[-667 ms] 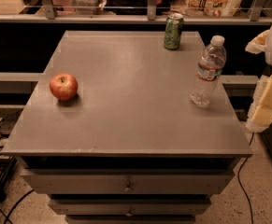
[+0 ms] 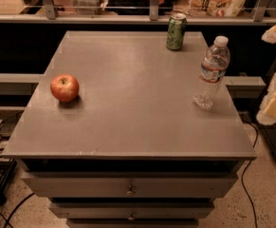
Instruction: Knock water bottle over
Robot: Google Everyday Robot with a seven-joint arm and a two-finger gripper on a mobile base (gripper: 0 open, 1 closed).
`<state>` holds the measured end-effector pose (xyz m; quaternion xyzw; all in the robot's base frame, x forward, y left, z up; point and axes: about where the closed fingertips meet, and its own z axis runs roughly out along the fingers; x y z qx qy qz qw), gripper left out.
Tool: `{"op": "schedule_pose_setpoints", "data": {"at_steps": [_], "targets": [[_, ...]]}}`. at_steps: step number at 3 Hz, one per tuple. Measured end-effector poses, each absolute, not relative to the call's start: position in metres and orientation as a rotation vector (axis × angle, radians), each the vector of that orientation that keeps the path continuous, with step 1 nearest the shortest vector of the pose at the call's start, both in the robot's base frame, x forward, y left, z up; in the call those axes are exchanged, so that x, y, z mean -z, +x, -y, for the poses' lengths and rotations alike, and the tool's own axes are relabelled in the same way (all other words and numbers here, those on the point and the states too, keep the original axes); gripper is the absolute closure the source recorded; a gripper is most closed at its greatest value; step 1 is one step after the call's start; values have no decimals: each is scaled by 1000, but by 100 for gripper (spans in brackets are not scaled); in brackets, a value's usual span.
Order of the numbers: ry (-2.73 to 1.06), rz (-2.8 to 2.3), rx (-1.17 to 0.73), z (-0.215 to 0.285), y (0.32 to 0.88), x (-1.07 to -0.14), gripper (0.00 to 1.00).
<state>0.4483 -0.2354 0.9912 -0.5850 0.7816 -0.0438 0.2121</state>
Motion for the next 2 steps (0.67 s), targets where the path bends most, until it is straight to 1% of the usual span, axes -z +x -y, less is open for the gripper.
{"op": "schedule_pose_setpoints", "data": {"at_steps": [1,2], "targets": [[-1548,-2119,106,250,471,-995,0],[-1553,-2114,96,248,473,-994,0]]}}
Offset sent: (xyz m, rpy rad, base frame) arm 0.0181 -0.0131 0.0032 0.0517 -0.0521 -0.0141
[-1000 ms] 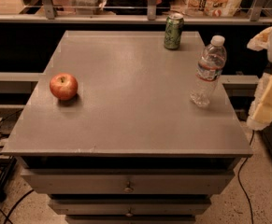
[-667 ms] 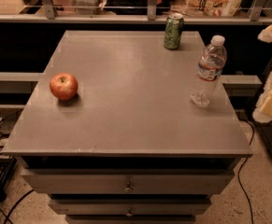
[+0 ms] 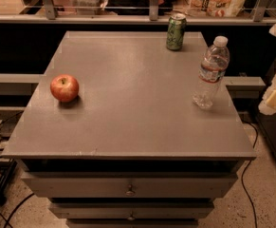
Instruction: Knock water bottle over
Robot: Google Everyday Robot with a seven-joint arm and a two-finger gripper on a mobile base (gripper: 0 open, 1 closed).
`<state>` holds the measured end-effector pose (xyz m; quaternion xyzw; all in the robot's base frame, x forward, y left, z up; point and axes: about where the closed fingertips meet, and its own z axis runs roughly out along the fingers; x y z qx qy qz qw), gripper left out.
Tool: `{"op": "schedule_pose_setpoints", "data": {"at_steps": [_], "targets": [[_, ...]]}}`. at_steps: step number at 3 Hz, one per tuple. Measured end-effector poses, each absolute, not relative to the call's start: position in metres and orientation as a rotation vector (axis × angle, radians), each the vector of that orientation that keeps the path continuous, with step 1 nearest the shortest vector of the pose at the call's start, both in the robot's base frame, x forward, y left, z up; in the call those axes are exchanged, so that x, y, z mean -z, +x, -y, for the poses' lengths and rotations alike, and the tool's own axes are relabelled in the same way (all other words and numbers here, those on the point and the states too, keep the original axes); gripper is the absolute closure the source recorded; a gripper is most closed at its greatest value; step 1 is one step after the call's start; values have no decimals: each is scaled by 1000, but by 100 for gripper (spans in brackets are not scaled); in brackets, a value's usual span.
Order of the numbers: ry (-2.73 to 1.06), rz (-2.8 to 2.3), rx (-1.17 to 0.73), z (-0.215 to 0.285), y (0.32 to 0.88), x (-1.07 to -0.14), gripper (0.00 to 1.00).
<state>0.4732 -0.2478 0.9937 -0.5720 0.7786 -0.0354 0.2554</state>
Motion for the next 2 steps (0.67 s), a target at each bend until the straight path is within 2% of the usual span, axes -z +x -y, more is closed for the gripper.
{"op": "schedule_pose_setpoints", "data": {"at_steps": [1,2], "targets": [[-1568,-2090,56,239,484,-987,0],[-1523,-1975,-98,216,515,-973,0]]}}
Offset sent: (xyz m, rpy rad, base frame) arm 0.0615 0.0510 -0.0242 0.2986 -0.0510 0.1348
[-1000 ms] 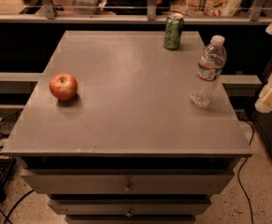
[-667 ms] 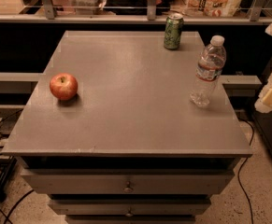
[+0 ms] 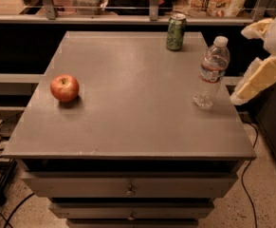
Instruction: Knock water bottle over
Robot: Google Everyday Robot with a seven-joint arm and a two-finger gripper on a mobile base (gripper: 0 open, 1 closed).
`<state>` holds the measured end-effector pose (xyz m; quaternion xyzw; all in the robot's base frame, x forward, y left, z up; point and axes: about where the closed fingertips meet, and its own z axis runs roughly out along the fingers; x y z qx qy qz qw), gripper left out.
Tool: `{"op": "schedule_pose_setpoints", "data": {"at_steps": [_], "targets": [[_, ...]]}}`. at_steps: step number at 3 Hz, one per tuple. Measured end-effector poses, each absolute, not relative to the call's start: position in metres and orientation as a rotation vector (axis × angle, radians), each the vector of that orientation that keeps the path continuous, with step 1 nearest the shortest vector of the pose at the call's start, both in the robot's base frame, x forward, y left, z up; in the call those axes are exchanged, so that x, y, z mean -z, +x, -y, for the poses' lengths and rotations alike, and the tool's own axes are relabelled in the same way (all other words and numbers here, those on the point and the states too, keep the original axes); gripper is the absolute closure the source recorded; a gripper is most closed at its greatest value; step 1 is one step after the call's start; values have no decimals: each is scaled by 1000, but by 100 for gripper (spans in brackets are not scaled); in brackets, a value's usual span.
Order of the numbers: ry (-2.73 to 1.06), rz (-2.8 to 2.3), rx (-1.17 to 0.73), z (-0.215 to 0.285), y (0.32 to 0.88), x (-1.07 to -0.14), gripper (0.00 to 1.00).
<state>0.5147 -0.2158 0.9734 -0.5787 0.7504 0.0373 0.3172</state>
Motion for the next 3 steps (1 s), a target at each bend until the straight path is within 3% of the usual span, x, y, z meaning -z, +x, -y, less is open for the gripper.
{"op": "schedule_pose_setpoints", "data": {"at_steps": [2,3], "targets": [[-1381,-1872,-286,203,550,-952,0],[-1350,-1845,-376,193,561,-939,16]]}}
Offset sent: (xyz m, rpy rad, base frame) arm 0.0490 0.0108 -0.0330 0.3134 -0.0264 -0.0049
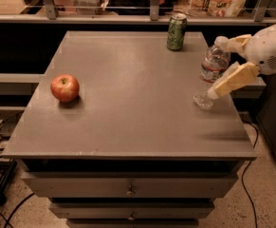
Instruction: Knock water bottle over
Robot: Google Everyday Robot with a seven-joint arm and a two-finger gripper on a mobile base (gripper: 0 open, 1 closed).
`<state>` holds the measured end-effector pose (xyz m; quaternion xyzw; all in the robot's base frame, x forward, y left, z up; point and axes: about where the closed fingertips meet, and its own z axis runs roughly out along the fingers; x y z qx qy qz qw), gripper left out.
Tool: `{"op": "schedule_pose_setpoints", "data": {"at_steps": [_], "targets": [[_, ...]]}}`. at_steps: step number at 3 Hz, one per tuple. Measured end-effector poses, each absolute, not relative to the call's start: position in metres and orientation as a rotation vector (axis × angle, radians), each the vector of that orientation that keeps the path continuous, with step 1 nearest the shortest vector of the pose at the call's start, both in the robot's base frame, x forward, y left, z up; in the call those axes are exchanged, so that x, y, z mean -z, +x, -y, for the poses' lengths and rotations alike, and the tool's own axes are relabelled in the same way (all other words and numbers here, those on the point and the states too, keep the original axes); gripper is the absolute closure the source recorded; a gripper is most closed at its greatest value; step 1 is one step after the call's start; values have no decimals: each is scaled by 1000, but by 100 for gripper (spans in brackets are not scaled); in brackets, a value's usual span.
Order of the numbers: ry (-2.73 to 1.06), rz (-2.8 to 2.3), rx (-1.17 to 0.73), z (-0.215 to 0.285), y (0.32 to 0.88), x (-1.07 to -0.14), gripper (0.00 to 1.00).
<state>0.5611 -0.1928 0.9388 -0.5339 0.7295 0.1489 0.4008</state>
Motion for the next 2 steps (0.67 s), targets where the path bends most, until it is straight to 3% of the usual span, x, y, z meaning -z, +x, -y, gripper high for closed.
{"op": "schedule_pose_setpoints", "data": {"at_steps": [1,2], "targets": [[-1365,-1805,-459,176,569,-929,40],[-1418,-1763,-509,147,573,-929,71]]}}
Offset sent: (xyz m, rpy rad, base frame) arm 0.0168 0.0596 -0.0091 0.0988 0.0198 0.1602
